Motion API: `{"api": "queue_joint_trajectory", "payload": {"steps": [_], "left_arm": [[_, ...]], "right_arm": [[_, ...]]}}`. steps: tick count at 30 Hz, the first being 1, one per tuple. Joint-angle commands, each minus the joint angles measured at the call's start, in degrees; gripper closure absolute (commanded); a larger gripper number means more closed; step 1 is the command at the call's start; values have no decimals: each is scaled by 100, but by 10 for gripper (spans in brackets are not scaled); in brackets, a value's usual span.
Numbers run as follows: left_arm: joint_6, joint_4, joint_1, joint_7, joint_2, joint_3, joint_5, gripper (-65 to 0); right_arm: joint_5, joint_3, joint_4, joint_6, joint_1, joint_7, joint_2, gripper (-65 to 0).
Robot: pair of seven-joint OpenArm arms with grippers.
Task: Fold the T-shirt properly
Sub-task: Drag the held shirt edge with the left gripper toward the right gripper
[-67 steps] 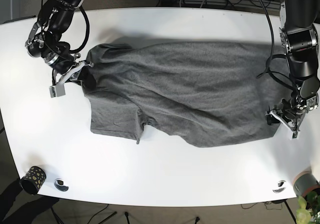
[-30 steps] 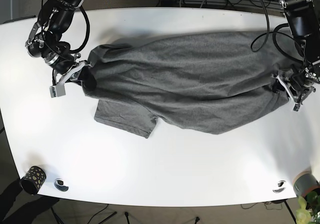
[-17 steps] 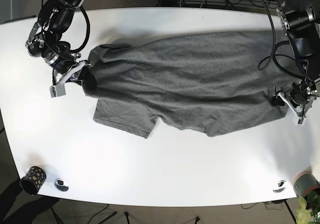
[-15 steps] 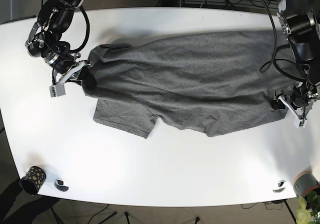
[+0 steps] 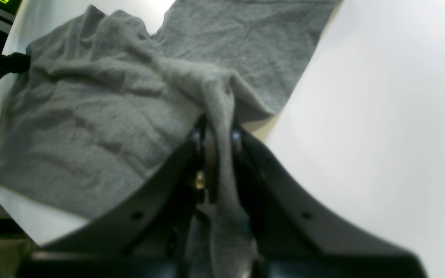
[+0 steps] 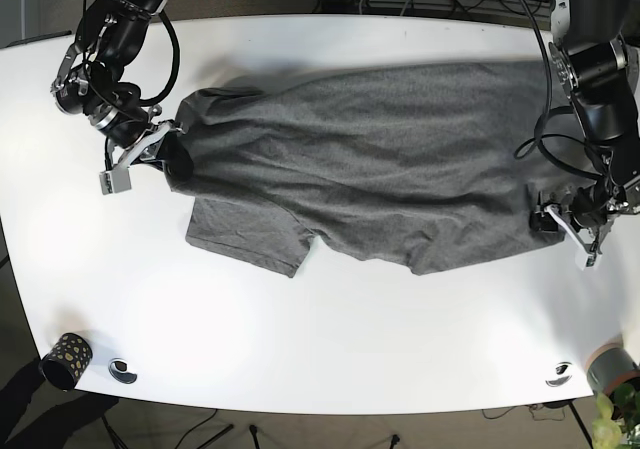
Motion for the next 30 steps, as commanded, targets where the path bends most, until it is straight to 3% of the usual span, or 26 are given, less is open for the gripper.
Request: {"api": "queue_joint_trajectory", "payload": {"steps": [1,9,11,15,19,24,30], "left_arm": [[-91,-114,-178,141,-25,13,10,-456],[-100,-307,-380,114,71,13,10,-435],[-100,-307,-380,97,80,13,10,-372],[-100,-316,-380,-106,80,13,36,-160],[-100,-316,-353,-264,80,13,36,-15],[-100,-158,-345,-255,54,-5,19,-6],[-100,1090,7,26,54,-31,1,-6]], "right_arm": [[146,10,104,36,72,117,69,0],[146,10,104,36,89,117,60,0],[146,10,104,36,89,117,69,0],[146,10,104,36,89,117,69,0],[146,10,104,36,89,117,69,0],[128,10,104,36,89,117,69,0],[137,10,411,36,63,99,95,0]]}}
